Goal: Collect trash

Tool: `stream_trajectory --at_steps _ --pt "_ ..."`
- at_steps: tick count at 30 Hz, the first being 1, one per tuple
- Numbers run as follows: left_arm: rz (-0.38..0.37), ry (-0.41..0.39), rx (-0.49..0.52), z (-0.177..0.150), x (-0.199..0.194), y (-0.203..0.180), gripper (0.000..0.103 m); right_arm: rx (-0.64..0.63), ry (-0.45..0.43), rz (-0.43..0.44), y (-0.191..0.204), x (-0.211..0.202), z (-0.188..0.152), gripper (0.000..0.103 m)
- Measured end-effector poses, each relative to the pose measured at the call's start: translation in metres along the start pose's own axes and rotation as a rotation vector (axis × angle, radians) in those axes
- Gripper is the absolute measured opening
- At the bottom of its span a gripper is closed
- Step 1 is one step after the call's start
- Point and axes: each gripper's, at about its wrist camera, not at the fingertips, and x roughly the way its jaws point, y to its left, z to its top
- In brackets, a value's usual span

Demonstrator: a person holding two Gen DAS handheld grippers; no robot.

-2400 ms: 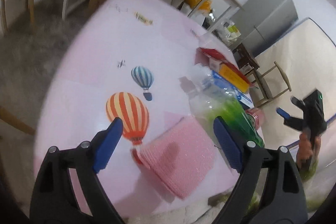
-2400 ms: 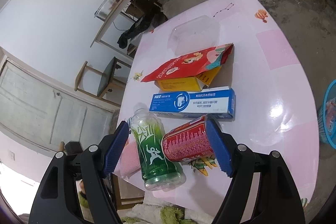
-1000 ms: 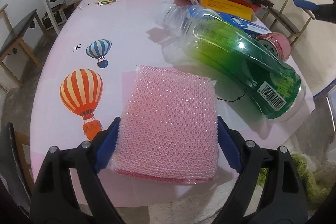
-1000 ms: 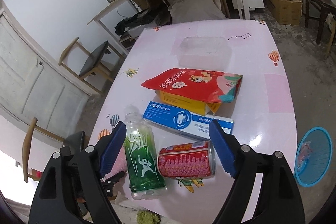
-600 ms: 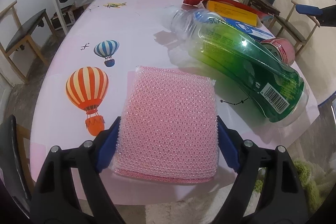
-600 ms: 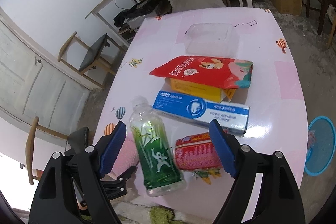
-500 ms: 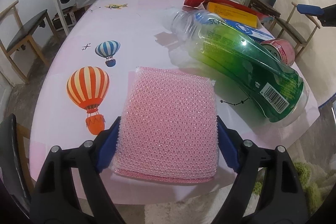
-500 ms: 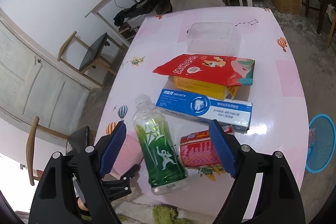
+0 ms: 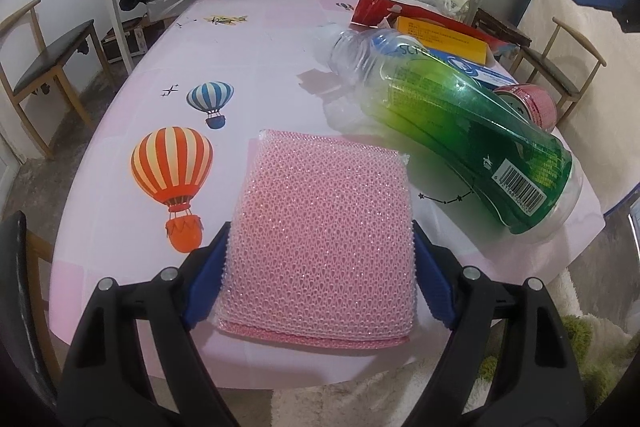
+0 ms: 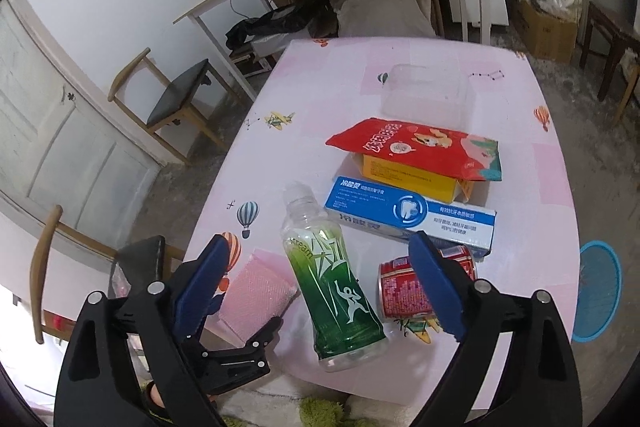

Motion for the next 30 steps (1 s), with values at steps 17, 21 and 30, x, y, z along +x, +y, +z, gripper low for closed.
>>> stream_trajectory --at_steps 17,21,30 --pt "0.016 0.017 -0.01 0.002 -0.001 0.001 0.079 -0.049 -0.034 -0.076 0.004 -0.006 -0.003 0.092" --pt "0.028 0.029 -0.013 0.005 0.0 0.0 0.079 -0.098 -0.06 -0.129 0.004 -0.006 0.001 0.096" --pt "0.054 0.059 -0.019 0.01 0.004 -0.004 0.079 -0.194 -0.083 -0.175 -0.011 0.001 0.02 0.096"
